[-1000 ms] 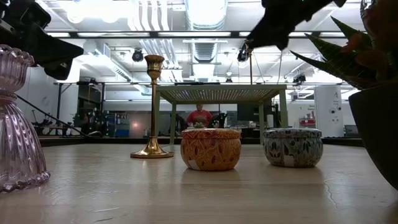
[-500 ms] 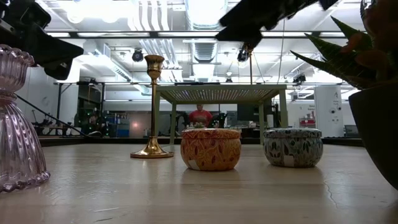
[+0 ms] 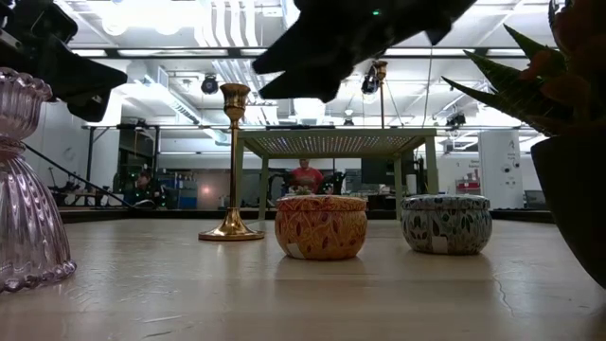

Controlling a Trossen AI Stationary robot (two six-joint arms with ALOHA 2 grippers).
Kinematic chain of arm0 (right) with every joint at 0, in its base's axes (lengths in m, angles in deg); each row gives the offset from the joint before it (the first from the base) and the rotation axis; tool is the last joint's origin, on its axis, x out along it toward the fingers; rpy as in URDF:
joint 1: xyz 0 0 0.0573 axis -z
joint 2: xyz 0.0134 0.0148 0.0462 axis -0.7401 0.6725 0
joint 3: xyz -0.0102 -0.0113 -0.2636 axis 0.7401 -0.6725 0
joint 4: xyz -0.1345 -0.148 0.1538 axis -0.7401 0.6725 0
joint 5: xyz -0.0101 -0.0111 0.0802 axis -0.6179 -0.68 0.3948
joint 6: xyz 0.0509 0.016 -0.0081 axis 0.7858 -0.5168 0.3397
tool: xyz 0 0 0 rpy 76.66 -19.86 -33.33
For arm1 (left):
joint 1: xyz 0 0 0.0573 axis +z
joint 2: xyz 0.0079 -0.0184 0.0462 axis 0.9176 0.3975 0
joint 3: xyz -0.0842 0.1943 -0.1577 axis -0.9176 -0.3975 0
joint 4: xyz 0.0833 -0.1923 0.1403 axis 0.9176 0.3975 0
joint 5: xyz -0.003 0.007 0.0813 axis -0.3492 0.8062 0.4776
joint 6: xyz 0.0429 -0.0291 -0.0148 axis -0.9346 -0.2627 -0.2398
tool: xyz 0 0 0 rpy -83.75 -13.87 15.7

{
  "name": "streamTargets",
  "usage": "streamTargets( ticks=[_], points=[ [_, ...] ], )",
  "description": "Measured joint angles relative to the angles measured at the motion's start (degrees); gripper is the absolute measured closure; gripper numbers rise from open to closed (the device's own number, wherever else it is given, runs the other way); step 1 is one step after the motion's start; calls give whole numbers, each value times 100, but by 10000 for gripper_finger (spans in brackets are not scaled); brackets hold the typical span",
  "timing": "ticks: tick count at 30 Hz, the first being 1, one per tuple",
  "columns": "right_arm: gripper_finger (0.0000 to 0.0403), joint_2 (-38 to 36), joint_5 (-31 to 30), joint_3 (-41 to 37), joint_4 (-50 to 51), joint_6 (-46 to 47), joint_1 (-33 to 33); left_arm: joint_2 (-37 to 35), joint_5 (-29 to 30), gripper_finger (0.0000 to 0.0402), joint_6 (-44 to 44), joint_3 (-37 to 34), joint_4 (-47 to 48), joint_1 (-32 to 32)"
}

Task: Pick & Place candle stick holders
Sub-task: Put the top gold candle holder on the shelf

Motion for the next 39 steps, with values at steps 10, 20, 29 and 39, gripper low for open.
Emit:
streamTargets(
  ticks=[10, 20, 29, 39],
  points=[
    [88, 580, -7, 585, 16, 57, 99, 9, 0, 396, -2, 0, -2, 0],
    [118, 551, -6, 594, -15, -12, 109, 17, -2, 396, -2, 0, -2, 0],
    [152, 572, -138, 585, -9, -27, 109, 15, -2, 396, -2, 0, -1, 0],
    [206, 575, -149, 583, -28, -98, 112, 15, -1, 396, 0, 0, -1, -1]
  ],
)
